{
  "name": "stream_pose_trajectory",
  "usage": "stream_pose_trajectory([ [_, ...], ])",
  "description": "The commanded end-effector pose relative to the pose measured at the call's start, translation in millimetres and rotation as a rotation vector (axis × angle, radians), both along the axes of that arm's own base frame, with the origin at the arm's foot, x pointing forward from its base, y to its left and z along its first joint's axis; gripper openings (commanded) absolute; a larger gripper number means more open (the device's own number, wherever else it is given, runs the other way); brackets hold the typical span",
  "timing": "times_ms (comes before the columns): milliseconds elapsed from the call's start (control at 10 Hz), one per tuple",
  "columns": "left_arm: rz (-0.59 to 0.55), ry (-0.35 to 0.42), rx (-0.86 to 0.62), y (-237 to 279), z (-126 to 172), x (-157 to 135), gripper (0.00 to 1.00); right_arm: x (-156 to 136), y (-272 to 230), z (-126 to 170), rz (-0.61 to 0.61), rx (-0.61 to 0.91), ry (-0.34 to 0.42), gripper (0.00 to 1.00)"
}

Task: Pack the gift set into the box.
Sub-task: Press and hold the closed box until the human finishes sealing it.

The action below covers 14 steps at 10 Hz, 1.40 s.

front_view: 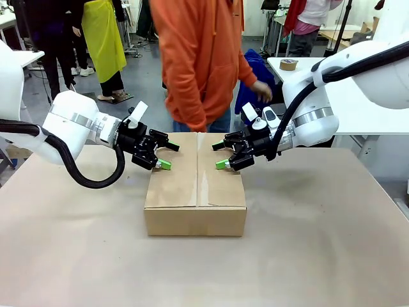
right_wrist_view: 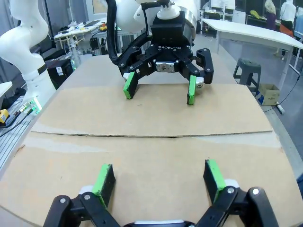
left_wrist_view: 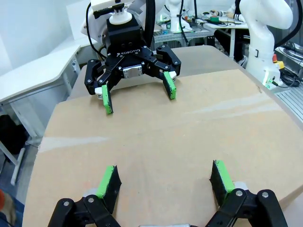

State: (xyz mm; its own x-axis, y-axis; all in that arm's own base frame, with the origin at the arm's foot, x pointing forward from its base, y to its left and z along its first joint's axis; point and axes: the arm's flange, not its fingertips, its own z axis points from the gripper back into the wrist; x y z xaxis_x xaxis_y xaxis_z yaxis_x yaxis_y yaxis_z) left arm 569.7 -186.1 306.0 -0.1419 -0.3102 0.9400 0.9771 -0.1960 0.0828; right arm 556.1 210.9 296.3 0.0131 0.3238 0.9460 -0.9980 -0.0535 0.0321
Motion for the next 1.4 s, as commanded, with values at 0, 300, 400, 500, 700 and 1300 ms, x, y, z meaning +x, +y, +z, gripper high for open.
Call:
stream_pose_trajectory([
  [0,-0.004,-0.008,-0.001,-0.4,-1.1,-0.9,1.0,-0.5,-0.5,-2.1,-0.001,-0.002,0.003,1.0],
  [300,-0.004,-0.008,-0.001,-0.4,-1.1,-0.9,1.0,-0.5,-0.5,-2.1,-0.001,-0.002,0.003,1.0],
  [400,-0.004,-0.008,-0.001,-0.4,-1.1,-0.9,1.0,-0.5,-0.5,-2.1,-0.001,-0.002,0.003,1.0],
  [500,-0.004,-0.008,-0.001,-0.4,-1.1,-0.9,1.0,-0.5,-0.5,-2.1,-0.001,-0.002,0.003,1.0],
  [700,-0.004,-0.008,-0.001,-0.4,-1.1,-0.9,1.0,-0.5,-0.5,-2.1,-0.001,-0.002,0.003,1.0],
  [1300,-0.004,-0.008,-0.001,-0.4,-1.1,-0.9,1.0,-0.5,-0.5,-2.1,-0.001,-0.002,0.003,1.0],
])
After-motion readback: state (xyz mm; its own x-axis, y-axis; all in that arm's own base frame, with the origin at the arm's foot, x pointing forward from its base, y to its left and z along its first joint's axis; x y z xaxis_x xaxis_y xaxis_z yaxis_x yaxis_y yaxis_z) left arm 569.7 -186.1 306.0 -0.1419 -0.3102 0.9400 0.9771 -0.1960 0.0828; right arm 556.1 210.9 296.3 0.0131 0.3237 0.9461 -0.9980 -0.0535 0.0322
